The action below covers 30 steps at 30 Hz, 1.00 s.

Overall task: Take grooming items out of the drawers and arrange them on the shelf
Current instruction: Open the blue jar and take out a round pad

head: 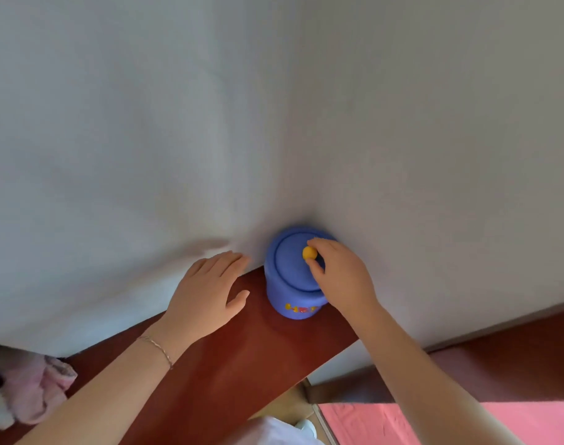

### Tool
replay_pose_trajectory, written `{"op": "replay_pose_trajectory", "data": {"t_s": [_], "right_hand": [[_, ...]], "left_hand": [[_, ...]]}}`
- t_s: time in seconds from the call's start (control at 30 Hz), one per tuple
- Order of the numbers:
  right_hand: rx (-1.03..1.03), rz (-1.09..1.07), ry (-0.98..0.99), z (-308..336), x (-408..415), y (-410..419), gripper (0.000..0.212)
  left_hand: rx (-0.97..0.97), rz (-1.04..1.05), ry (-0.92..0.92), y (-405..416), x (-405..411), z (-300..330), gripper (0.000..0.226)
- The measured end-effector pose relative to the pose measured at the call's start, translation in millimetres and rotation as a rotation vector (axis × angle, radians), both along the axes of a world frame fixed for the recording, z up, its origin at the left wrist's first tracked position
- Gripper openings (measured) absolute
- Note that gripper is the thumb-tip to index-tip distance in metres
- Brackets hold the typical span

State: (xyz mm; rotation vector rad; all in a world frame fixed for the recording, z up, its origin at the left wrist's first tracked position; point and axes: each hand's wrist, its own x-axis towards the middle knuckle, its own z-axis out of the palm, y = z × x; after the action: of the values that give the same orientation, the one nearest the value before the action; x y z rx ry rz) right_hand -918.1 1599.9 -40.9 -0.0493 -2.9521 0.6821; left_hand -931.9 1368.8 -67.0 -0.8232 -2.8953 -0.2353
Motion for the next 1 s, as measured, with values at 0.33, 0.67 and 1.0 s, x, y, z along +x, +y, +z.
{"op": "replay_pose_trajectory", "data": {"t_s": [0.33,0.67,1.0], "right_hand": [[-0.195,-0.092,0.095,19,0,8,0.021],[-0.478,-0.239,0.186,57,14,24,0.024],[-0.600,-0.247,0.164,69,24,28,0.025]], "left_hand": [[0.034,-0.035,-0.045,13,-12,12,0.050],[-0.025,-0.392,-0.059,100,-42,32,0.034],[-0.007,-0.088,-0.705,146,-51,11,0.024]]}}
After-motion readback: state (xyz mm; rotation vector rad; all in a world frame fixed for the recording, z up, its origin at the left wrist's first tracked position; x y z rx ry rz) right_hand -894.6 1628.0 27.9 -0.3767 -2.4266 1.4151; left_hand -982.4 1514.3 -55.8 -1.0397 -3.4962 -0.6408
